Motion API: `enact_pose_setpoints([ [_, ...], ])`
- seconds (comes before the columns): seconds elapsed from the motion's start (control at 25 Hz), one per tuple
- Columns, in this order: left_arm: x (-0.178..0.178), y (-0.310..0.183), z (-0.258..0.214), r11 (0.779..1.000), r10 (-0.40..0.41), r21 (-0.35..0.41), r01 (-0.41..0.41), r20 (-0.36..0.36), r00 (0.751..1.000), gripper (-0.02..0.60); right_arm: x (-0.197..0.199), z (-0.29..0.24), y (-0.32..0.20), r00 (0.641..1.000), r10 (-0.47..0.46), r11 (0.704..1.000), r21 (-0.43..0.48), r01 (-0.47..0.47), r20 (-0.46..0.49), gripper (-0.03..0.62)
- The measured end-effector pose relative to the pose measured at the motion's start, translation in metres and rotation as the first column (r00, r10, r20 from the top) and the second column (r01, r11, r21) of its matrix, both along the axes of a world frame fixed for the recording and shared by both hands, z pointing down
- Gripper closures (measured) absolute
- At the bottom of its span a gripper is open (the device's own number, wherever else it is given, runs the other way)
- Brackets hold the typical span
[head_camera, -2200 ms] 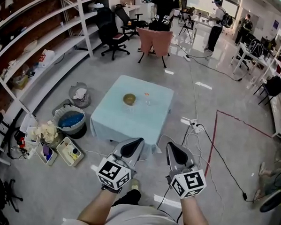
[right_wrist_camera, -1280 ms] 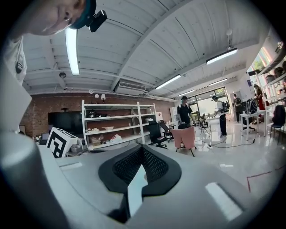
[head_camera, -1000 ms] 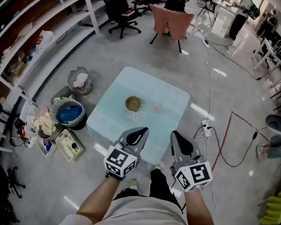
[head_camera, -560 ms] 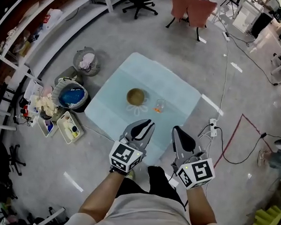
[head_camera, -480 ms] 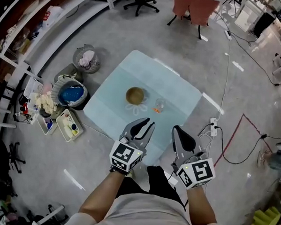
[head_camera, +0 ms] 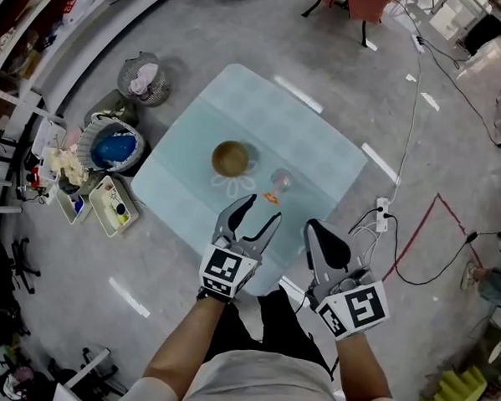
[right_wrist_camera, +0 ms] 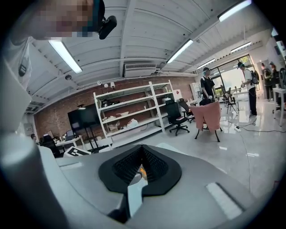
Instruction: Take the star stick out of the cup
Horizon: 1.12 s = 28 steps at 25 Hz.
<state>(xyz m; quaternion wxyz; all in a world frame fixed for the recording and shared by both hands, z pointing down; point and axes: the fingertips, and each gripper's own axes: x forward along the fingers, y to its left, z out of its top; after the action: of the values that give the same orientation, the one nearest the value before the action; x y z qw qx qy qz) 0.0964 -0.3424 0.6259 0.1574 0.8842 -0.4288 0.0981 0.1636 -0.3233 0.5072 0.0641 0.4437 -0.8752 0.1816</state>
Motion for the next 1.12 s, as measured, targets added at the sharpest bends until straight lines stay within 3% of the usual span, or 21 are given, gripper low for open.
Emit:
enact_pose_setpoints([
  [0.6, 0.021, -0.028, 0.041, 1.000, 0.018, -0.014, -0.017, 0.084, 0.996, 0.353, 0.014, 0.036, -0.014, 1.000, -0.003, 0.998, -0.065, 0.003, -0.001, 0.583],
  [1.12, 0.015, -0.030, 0.017, 1.000, 0.021, -0.003, -0.020, 0.064, 0.998, 0.374, 0.022, 0.025, -0.015, 0.999, 0.031, 0.998, -0.051, -0.030, 0.012, 0.583],
])
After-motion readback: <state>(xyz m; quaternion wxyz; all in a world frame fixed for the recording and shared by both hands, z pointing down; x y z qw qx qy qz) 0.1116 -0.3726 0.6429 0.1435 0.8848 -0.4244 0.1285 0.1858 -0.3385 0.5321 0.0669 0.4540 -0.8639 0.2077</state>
